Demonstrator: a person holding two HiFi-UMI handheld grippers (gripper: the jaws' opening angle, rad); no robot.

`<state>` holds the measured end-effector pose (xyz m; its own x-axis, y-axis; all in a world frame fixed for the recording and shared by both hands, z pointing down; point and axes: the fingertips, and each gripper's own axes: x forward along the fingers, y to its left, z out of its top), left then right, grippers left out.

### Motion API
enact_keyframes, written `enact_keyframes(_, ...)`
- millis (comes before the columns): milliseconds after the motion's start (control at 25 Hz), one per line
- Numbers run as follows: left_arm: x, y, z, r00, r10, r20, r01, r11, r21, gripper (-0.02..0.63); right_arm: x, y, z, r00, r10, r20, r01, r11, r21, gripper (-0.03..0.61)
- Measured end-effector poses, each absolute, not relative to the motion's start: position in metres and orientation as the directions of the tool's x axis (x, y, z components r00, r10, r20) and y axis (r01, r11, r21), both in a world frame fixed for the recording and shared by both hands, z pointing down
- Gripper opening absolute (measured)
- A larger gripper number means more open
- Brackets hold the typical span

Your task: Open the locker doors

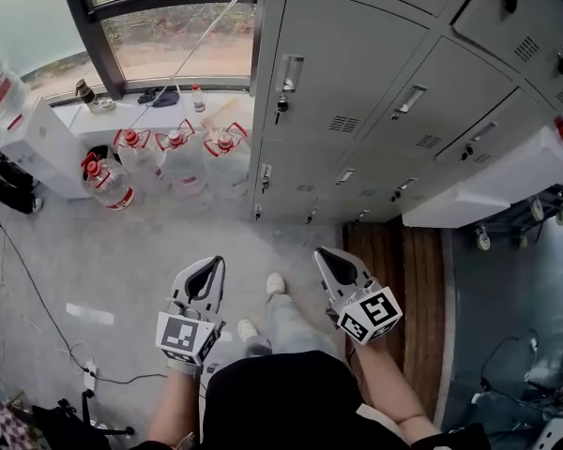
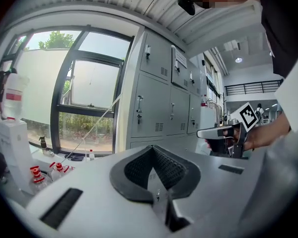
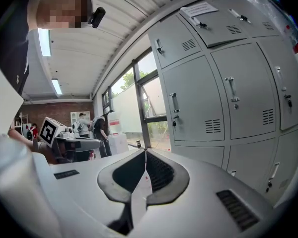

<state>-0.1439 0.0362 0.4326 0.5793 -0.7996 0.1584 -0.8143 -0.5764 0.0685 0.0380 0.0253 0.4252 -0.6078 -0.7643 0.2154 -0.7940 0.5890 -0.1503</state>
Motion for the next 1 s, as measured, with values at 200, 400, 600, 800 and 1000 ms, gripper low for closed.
enact_keyframes(200, -0.15, -0.008, 0.439, 0.522, -0.829, 0.2, -0.851, -0.522, 0.055, 0.017, 0.035, -0.037, 0.443, -0.638, -0.73, 0.244, -0.769, 0.618, -0.162, 0.029)
enact_keyframes(400, -0.139, -0.054, 0.442, 0.47, -0.847, 0.248, -0.877, -0.48, 0.022, 0.017, 0.042, -0.099, 0.479, -0.666, -0.685, 0.295, -0.743, 0.646, -0.178, 0.029)
enact_keyframes(600, -0.126, -0.086, 0.45, 0.427, -0.863, 0.271, -0.901, -0.432, 0.045, 0.017, 0.034, -0.15, 0.523, -0.701, -0.628, 0.337, -0.707, 0.671, -0.222, 0.029)
enact_keyframes(800, -0.122, -0.099, 0.459, 0.393, -0.869, 0.299, -0.917, -0.395, 0.055, 0.017, 0.024, -0.185, 0.569, -0.694, -0.603, 0.394, -0.709, 0.669, -0.226, 0.035)
enact_keyframes(1000, -0.132, -0.11, 0.468, 0.367, -0.863, 0.348, -0.924, -0.381, 0.03, 0.017, 0.011, -0.21, 0.619, -0.673, -0.585, 0.452, -0.724, 0.647, -0.24, 0.051)
